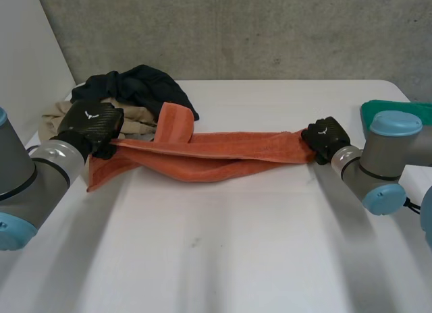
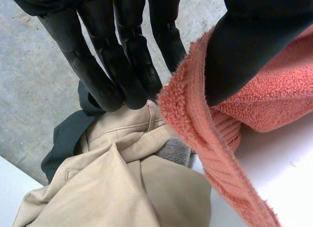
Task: Fold the laundry.
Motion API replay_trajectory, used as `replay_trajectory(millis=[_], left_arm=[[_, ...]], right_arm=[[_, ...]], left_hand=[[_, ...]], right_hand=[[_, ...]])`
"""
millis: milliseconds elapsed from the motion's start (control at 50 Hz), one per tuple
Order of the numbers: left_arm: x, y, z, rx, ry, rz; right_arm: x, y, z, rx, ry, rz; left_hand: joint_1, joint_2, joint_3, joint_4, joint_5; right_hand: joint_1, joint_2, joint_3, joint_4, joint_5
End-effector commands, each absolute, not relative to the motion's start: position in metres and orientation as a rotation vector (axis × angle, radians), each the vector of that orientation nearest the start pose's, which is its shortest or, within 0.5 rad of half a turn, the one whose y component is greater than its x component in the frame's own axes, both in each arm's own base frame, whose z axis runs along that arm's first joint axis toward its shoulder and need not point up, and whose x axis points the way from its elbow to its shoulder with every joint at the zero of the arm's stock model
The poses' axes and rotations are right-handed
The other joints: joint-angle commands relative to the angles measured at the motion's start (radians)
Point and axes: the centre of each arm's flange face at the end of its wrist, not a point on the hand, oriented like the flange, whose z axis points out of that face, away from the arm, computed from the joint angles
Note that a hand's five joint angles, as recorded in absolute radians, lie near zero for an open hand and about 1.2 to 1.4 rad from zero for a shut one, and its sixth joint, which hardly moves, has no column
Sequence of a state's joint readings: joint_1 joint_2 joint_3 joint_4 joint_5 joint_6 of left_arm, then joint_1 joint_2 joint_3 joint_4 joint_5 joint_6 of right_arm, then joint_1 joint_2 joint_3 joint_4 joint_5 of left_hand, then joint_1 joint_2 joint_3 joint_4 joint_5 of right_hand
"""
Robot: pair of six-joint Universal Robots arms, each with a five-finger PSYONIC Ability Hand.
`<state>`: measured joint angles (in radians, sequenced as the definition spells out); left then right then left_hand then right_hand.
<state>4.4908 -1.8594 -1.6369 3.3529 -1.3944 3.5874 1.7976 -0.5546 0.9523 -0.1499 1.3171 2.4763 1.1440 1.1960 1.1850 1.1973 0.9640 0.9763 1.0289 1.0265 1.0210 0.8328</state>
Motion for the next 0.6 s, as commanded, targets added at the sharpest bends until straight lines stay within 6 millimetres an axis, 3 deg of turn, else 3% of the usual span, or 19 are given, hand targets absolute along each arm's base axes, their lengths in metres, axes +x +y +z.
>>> replay_trajectory(millis=[20,100,160,240,320,460,540,560,600], left_arm=[[-0.22,-0.307,0.216,0.927,2.166,-2.049],[-0.219,-0.301,0.218,0.915,2.203,-2.011],[-0.217,-0.284,0.225,0.93,2.266,-1.953],[-0.211,-0.256,0.224,0.988,2.38,-1.8],[-0.208,-0.236,0.214,1.074,2.457,-1.648],[-0.212,-0.235,0.19,1.22,2.459,-1.51],[-0.222,-0.262,0.181,1.247,2.349,-1.569],[-0.228,-0.28,0.187,1.222,2.269,-1.649],[-0.236,-0.298,0.197,1.19,2.176,-1.748]], right_arm=[[0.253,-0.434,0.102,-1.264,2.169,-2.01],[0.238,-0.417,0.151,-1.167,2.266,-1.885],[0.206,-0.394,0.185,-1.153,2.426,-1.649],[0.167,-0.354,0.21,-1.281,2.623,-1.202],[0.145,-0.324,0.223,-1.417,2.653,-0.861],[0.141,-0.327,0.214,-1.4,2.652,-0.921],[0.152,-0.335,0.208,-1.392,2.627,-1.027],[0.158,-0.344,0.214,-1.389,2.604,-1.14],[0.164,-0.355,0.225,-1.365,2.577,-1.3]], left_hand=[[0.252,0.2,0.211,0.199,0.258],[0.252,0.2,0.211,0.199,0.258],[0.252,0.2,0.211,0.199,0.258],[0.252,0.2,0.211,0.199,0.258],[0.252,0.2,0.211,0.199,0.258],[0.252,0.2,0.211,0.199,0.258],[0.252,0.2,0.211,0.199,0.258],[0.252,0.2,0.211,0.199,0.258],[0.252,0.2,0.211,0.199,0.258]], right_hand=[[0.42,0.367,0.37,0.375,0.389],[0.42,0.367,0.37,0.375,0.389],[0.42,0.367,0.37,0.375,0.389],[0.42,0.367,0.37,0.375,0.389],[0.42,0.367,0.37,0.375,0.389],[0.42,0.367,0.37,0.375,0.389],[0.42,0.367,0.37,0.375,0.389],[0.42,0.367,0.37,0.375,0.389],[0.42,0.367,0.37,0.375,0.389]])
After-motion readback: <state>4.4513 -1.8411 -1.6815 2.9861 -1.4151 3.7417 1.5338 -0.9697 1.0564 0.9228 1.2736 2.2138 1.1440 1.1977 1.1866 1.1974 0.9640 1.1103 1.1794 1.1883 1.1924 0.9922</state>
